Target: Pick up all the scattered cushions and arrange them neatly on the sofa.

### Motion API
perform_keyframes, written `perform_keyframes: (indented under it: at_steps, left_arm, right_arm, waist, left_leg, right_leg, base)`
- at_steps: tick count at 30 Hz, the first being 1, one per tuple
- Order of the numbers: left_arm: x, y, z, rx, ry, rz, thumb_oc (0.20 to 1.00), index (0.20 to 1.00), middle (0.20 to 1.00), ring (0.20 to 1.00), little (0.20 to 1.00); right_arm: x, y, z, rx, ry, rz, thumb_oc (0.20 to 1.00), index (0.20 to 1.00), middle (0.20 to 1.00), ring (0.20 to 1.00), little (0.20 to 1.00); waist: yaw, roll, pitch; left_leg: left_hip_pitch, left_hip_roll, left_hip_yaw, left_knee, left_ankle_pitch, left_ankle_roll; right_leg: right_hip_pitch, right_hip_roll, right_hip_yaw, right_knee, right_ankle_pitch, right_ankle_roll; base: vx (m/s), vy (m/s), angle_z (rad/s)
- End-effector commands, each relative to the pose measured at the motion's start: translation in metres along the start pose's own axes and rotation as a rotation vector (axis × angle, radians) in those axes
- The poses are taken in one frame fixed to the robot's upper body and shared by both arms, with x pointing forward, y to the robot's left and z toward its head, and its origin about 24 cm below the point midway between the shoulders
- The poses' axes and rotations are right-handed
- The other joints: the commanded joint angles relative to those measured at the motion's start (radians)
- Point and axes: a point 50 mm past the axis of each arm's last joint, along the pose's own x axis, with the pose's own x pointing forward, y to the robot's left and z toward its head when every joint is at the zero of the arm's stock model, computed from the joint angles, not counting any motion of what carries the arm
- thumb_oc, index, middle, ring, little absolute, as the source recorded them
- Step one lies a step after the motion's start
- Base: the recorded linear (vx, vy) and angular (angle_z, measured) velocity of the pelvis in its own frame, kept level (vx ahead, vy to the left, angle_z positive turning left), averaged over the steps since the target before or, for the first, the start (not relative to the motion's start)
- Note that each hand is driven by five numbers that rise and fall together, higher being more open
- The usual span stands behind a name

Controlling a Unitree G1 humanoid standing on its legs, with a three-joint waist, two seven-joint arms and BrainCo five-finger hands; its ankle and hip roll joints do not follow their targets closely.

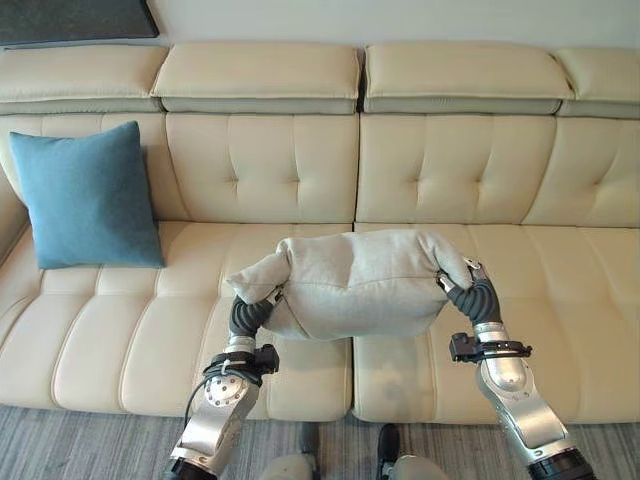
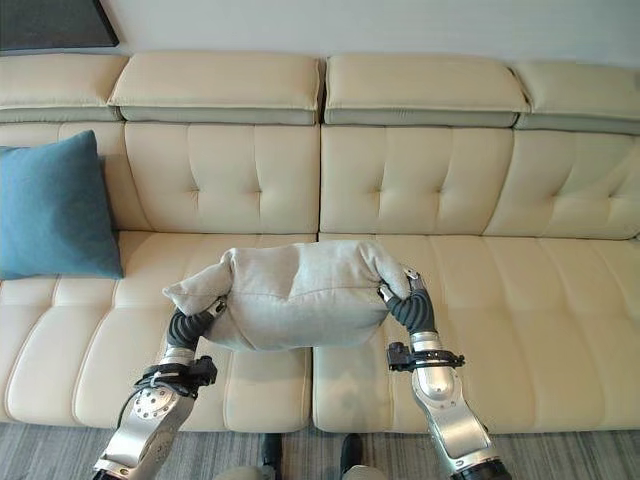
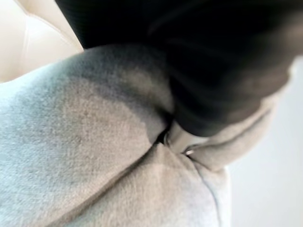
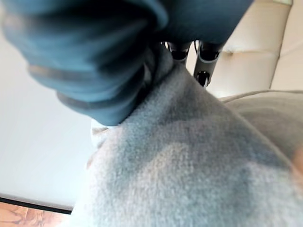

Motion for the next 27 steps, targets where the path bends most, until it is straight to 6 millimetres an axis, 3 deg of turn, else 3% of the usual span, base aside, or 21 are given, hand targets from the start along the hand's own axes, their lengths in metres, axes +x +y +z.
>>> perform_keyframes:
  at_steps: [1,3,12,20,21,22,23,24,25,26,27]
  left_arm:
    - [0.024,-0.04,0.038,-0.035,-0.207,-0.146,0.2,0.2,0.2,0.2,0.2]
    - [0.031,-0.039,0.038,0.042,-0.222,-0.126,0.2,0.2,0.2,0.2,0.2]
    - [0.049,-0.046,0.043,0.086,-0.247,-0.075,0.2,0.2,0.2,0.2,0.2]
    - [0.065,-0.061,0.026,0.184,-0.188,-0.047,0.2,0.2,0.2,0.2,0.2]
    - [0.07,-0.064,0.025,0.195,-0.175,-0.038,0.25,0.25,0.25,0.25,0.25]
    - [0.075,-0.067,0.024,0.197,-0.159,-0.033,0.467,0.467,0.467,0.467,0.467]
    - [0.082,-0.068,0.023,0.195,-0.138,-0.022,0.878,0.878,0.878,0.878,0.878]
    - [0.082,-0.068,0.024,0.195,-0.139,-0.023,1.0,1.0,1.0,1.0,1.0]
    - [0.101,-0.066,0.029,0.174,-0.089,0.009,1.0,1.0,1.0,1.0,1.0]
    - [0.115,-0.057,0.04,0.177,-0.087,0.036,1.0,1.0,1.0,1.0,1.0]
    - [0.124,-0.052,0.049,0.167,-0.086,0.052,1.0,1.0,1.0,1.0,1.0]
  right_arm:
    - [0.026,0.029,0.042,0.081,-0.233,0.087,0.2,0.2,0.2,0.2,0.2]
    - [0.031,0.035,0.037,0.069,-0.207,0.089,0.2,0.2,0.2,0.2,0.2]
    - [0.045,0.053,0.031,0.108,-0.166,0.088,0.2,0.2,0.2,0.2,0.2]
    - [0.06,0.077,0.006,0.093,-0.022,0.096,0.2,0.2,0.2,0.2,0.2]
    - [0.063,0.082,0.001,0.095,0.012,0.094,0.2,0.2,0.2,0.2,0.2]
    - [0.067,0.086,-0.006,0.117,0.064,0.086,0.2,0.2,0.2,0.2,0.2]
    - [0.072,0.088,-0.008,0.139,0.101,0.088,0.2,0.2,0.2,0.2,0.2]
    - [0.072,0.088,-0.008,0.14,0.1,0.088,0.2,0.2,0.2,0.2,0.2]
    - [0.085,0.085,-0.021,0.151,0.21,0.063,0.429,0.429,0.429,0.429,0.429]
    - [0.098,0.075,-0.021,0.15,0.245,0.034,1.0,1.0,1.0,1.0,1.0]
    - [0.109,0.064,-0.018,0.105,0.255,0.019,1.0,1.0,1.0,1.0,1.0]
  waist:
    - [-0.007,-0.034,-0.071]
    - [-0.005,-0.039,-0.065]
    - [-0.004,-0.04,-0.03]
    - [-0.003,-0.037,0.011]
    - [-0.003,-0.037,0.014]
    - [-0.003,-0.037,0.017]
    - [-0.003,-0.037,0.019]
    - [-0.003,-0.037,0.02]
    - [-0.004,-0.034,0.024]
    - [-0.003,-0.033,0.029]
    - [-0.004,-0.031,0.028]
  left_leg:
    - [0.064,0.014,0.034,-0.004,-0.119,-0.012]
    - [0.054,0.015,0.036,-0.004,-0.121,-0.011]
    - [-0.003,0.019,0.038,-0.004,-0.106,-0.013]
    - [-0.058,0.019,0.03,-0.004,-0.087,-0.021]
    - [-0.065,0.02,0.029,-0.004,-0.084,-0.022]
    - [-0.071,0.019,0.03,-0.004,-0.082,-0.024]
    - [-0.076,0.019,0.03,-0.004,-0.08,-0.026]
    - [-0.076,0.019,0.03,-0.004,-0.08,-0.026]
    - [-0.084,0.02,0.03,-0.004,-0.075,-0.028]
    - [-0.084,0.021,0.032,-0.004,-0.073,-0.03]
    - [-0.086,0.02,0.034,-0.004,-0.072,-0.032]
  right_leg:
    - [0.022,0.008,0.041,-0.006,-0.103,0.039]
    - [0.009,0.008,0.043,-0.006,-0.102,0.041]
    - [-0.06,0.01,0.05,-0.006,-0.084,0.043]
    - [-0.115,0.008,0.045,-0.006,-0.072,0.045]
    - [-0.122,0.008,0.044,-0.006,-0.07,0.045]
    - [-0.127,0.008,0.044,-0.006,-0.069,0.045]
    - [-0.133,0.008,0.043,-0.006,-0.067,0.044]
    - [-0.133,0.008,0.043,-0.006,-0.067,0.044]
    - [-0.143,0.007,0.042,-0.006,-0.062,0.044]
    - [-0.143,0.007,0.042,-0.006,-0.059,0.045]
    - [-0.146,0.007,0.042,-0.006,-0.056,0.046]
  base:
    - [0.04,0.039,-0.02]
    - [0.03,0.033,-0.05]
    - [-0.01,0.006,-0.05]
    - [0.0,-0.001,0.0]
    - [-0.01,-0.011,-0.05]
    - [0.0,0.0,0.0]
    - [0.0,0.0,0.0]
    - [-0.03,-0.005,0.02]
    - [-0.04,0.002,0.03]
    - [-0.05,0.005,0.03]
    - [-0.03,0.006,0.0]
